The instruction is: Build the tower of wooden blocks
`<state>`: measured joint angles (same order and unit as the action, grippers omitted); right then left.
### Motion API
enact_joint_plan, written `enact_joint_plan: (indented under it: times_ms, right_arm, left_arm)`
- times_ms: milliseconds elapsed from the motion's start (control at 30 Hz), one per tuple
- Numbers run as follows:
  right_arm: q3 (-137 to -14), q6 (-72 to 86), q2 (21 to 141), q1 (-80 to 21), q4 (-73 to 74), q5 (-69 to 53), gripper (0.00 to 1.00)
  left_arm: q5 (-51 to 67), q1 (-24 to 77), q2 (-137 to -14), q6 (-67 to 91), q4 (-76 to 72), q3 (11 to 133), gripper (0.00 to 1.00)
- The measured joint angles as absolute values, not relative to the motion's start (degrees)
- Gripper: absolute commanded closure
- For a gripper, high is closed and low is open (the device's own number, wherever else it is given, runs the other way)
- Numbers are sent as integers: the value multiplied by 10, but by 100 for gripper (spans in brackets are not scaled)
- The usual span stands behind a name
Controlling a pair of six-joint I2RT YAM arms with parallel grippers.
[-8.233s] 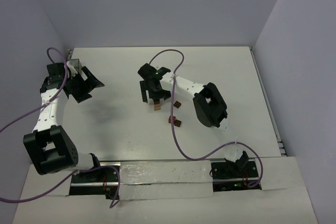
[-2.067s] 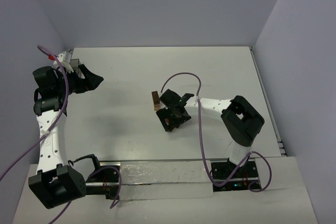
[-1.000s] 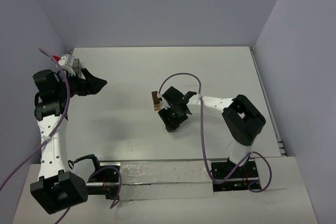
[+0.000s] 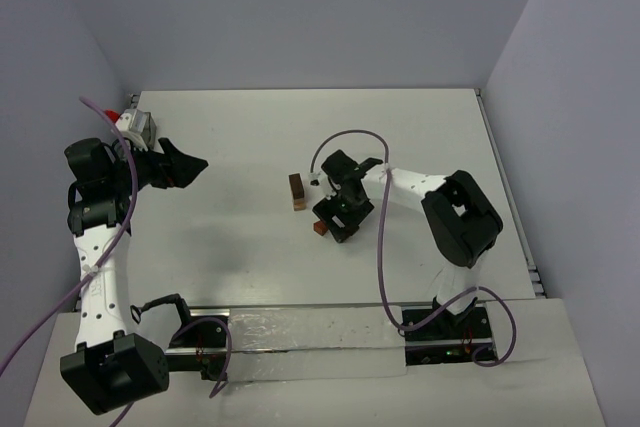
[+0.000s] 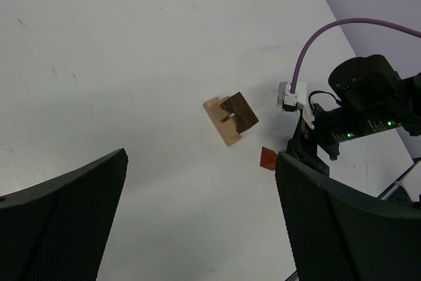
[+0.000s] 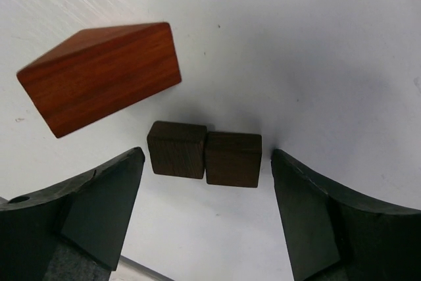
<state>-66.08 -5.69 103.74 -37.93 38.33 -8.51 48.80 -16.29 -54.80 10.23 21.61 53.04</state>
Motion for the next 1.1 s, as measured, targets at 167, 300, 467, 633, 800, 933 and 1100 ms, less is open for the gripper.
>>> enact_joint_plan:
  times_ms: [167, 300, 467, 633, 800, 933, 1100]
  right_arm:
    - [-673, -55, 1046, -378, 388, -88, 0]
    - [-679, -51, 1050, -377, 395, -89, 0]
    - [-687, -40, 1057, -376, 410, -90, 0]
    - [-687, -26, 1057, -376, 416, -87, 0]
    - [-687, 2, 1058, -376, 416, -72, 0]
    - [-692, 29, 1062, -374, 418, -64, 0]
    - [-715, 52, 1081, -363, 428, -62, 0]
  left_arm:
    - [488, -163, -547, 98, 216, 530, 1]
    - [488, -163, -547, 98, 216, 530, 1]
    - [488, -163, -544, 98, 216, 530, 1]
    - [488, -163, -544, 98, 216, 530, 1]
    - [488, -163, -543, 98, 216, 530, 1]
    - [488, -163, -543, 98, 214, 528, 1]
    - [489, -163, -542, 98, 212, 527, 1]
